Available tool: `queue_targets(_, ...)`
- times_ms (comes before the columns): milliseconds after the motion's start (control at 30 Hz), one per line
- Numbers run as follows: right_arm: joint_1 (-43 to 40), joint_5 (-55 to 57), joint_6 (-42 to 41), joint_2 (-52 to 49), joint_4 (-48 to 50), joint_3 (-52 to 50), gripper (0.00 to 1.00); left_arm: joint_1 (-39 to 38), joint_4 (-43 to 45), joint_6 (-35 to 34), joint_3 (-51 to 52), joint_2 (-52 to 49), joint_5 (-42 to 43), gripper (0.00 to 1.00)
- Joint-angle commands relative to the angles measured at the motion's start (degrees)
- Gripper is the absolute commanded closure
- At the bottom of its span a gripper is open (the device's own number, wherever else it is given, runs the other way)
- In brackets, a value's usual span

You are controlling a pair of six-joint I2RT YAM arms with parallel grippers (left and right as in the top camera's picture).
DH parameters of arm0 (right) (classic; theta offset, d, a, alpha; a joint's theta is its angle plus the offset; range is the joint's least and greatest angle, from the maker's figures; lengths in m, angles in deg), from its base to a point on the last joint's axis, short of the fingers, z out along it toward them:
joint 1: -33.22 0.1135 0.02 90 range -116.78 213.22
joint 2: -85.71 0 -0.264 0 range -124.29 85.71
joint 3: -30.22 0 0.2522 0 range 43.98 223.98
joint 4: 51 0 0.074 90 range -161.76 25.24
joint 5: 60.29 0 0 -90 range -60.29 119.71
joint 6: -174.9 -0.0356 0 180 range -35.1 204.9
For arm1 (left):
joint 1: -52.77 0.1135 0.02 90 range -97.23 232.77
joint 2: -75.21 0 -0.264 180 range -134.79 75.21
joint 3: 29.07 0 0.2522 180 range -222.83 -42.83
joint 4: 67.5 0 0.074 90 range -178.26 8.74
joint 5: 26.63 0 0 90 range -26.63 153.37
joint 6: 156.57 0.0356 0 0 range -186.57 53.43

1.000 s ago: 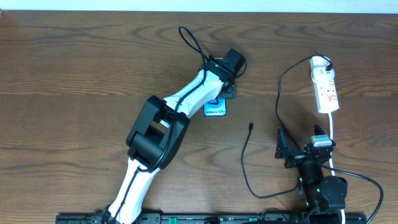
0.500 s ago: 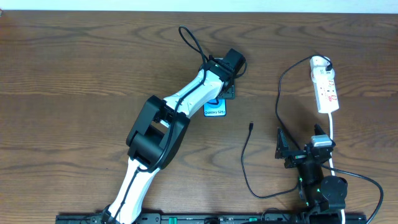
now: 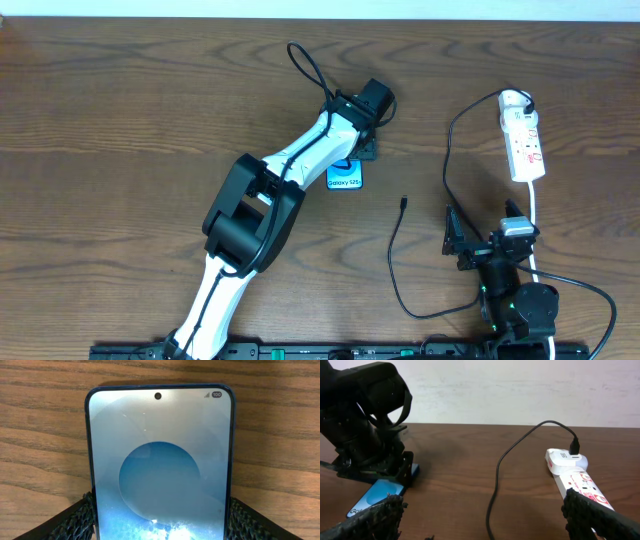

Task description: Plug charger to phone and switch on socket

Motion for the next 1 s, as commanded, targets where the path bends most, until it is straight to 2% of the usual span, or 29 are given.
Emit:
queue_targets(0,-0.35,0.39,0.5,0.35,-0.26,-0.04,0.01,0.26,-2.05,0.57,0.87,-0.37,0.28,0.23)
queue_targets(467,-0.35,0.39,0.5,0.35,-0.26,-0.04,0.01,0.26,-3.28,0.57,0.87,7.34,0.31,0.23)
queue_targets(967,-0.35,0.39,0.5,0.35,-0.26,-0.04,0.01,0.2,-5.42,0.57,1.55,7.34,1.81,0.23)
